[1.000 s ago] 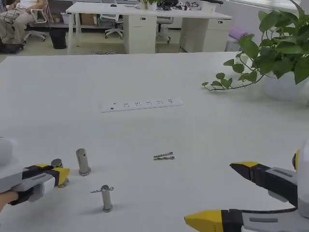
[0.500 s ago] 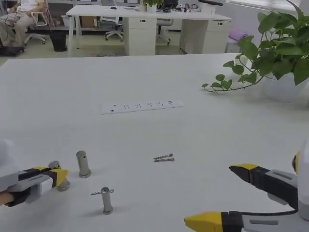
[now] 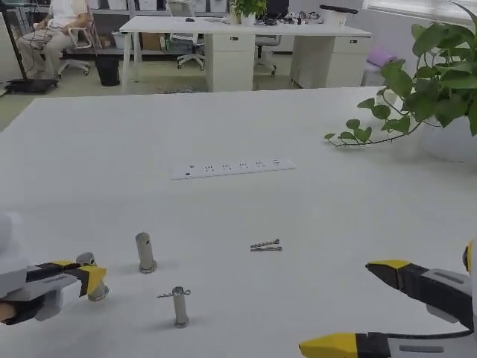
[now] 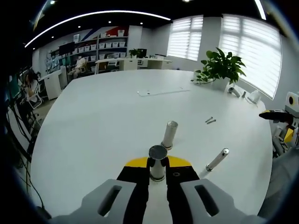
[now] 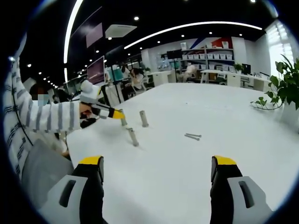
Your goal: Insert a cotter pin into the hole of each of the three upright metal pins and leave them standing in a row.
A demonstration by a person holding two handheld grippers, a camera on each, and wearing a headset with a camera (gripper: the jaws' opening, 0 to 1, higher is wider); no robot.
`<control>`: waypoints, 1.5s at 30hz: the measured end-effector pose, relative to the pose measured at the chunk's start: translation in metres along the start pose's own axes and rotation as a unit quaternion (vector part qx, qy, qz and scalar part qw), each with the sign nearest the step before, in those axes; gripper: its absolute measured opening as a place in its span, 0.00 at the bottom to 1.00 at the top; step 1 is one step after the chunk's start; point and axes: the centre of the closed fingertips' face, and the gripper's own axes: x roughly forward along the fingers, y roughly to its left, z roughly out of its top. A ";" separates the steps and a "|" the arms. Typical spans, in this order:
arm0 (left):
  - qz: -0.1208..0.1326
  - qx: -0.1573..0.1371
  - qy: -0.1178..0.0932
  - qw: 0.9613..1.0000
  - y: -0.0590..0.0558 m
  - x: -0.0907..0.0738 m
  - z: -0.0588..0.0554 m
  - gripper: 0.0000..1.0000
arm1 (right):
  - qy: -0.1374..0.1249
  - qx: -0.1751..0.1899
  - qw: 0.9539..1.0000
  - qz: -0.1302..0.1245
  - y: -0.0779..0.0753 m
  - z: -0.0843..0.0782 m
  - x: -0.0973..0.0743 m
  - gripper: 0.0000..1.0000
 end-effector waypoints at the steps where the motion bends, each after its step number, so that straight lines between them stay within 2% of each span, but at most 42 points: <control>1: 0.003 -0.001 -0.001 1.000 -0.001 -0.005 0.000 0.11 | 0.001 -0.001 1.000 0.001 0.001 -0.001 0.000 0.96; 5: 0.013 0.012 0.001 1.000 -0.007 -0.016 -0.003 0.11 | 0.000 -0.002 1.000 0.006 0.003 0.000 0.000 0.96; 11: 0.007 0.028 0.023 0.999 -0.018 -0.025 -0.022 0.11 | 0.000 -0.006 1.000 0.013 0.009 0.000 0.002 0.95; 14: -0.005 0.010 0.026 1.000 -0.028 -0.031 -0.031 0.11 | -0.001 -0.007 1.000 0.017 0.011 0.000 0.003 0.95; 18: -0.008 0.006 0.029 1.000 -0.036 -0.035 -0.041 0.11 | 0.000 -0.008 1.000 0.021 0.015 0.000 0.004 0.95; 21: -0.008 0.003 0.040 0.999 -0.042 -0.039 -0.048 0.11 | 0.000 -0.008 1.000 0.024 0.016 -0.001 0.004 0.95; 23: -0.005 0.009 0.041 0.999 -0.045 -0.043 -0.049 0.11 | 0.000 -0.008 1.000 0.025 0.017 -0.001 0.004 0.95; 27: -0.003 -0.004 0.038 0.999 -0.050 -0.047 -0.052 0.11 | 0.000 -0.006 1.000 0.028 0.019 -0.003 0.005 0.95; 35: -0.004 -0.004 0.042 0.999 -0.060 -0.046 -0.063 0.11 | 0.003 -0.009 0.999 0.035 0.023 -0.004 0.007 0.94; 40: -0.002 0.016 0.042 0.999 -0.066 -0.047 -0.067 0.11 | 0.003 -0.008 0.999 0.037 0.024 -0.004 0.007 0.94; 45: -0.005 0.013 0.043 0.999 -0.068 -0.046 -0.070 0.11 | 0.006 -0.008 0.999 0.038 0.025 -0.005 0.008 0.94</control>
